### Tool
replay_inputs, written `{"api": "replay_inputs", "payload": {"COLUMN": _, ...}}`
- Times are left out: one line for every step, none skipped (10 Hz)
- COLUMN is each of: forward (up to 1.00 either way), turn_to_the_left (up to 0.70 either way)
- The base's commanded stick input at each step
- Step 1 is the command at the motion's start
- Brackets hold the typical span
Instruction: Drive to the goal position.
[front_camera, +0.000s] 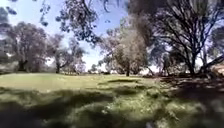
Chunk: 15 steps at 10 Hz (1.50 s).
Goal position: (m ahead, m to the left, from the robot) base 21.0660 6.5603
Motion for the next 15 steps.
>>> {"api": "replay_inputs", "payload": {"forward": 0.70, "turn_to_the_left": 0.00}}
{"api": "replay_inputs", "payload": {"forward": 0.70, "turn_to_the_left": 0.00}}
{"api": "replay_inputs", "payload": {"forward": 0.70, "turn_to_the_left": 0.00}}
{"api": "replay_inputs", "payload": {"forward": 0.70, "turn_to_the_left": 0.00}}
{"api": "replay_inputs", "payload": {"forward": 0.70, "turn_to_the_left": 0.00}}
{"api": "replay_inputs", "payload": {"forward": 0.70, "turn_to_the_left": 0.00}}
{"api": "replay_inputs", "payload": {"forward": 0.70, "turn_to_the_left": -0.04}}
{"api": "replay_inputs", "payload": {"forward": 0.70, "turn_to_the_left": -0.19}}
{"api": "replay_inputs", "payload": {"forward": 0.70, "turn_to_the_left": -0.27}}
{"api": "replay_inputs", "payload": {"forward": 0.70, "turn_to_the_left": -0.27}}
{"api": "replay_inputs", "payload": {"forward": 0.70, "turn_to_the_left": -0.27}}
{"api": "replay_inputs", "payload": {"forward": 0.70, "turn_to_the_left": -0.27}}
{"api": "replay_inputs", "payload": {"forward": 0.70, "turn_to_the_left": -0.27}}
{"api": "replay_inputs", "payload": {"forward": 0.70, "turn_to_the_left": -0.27}}
{"api": "replay_inputs", "payload": {"forward": 0.70, "turn_to_the_left": -0.27}}
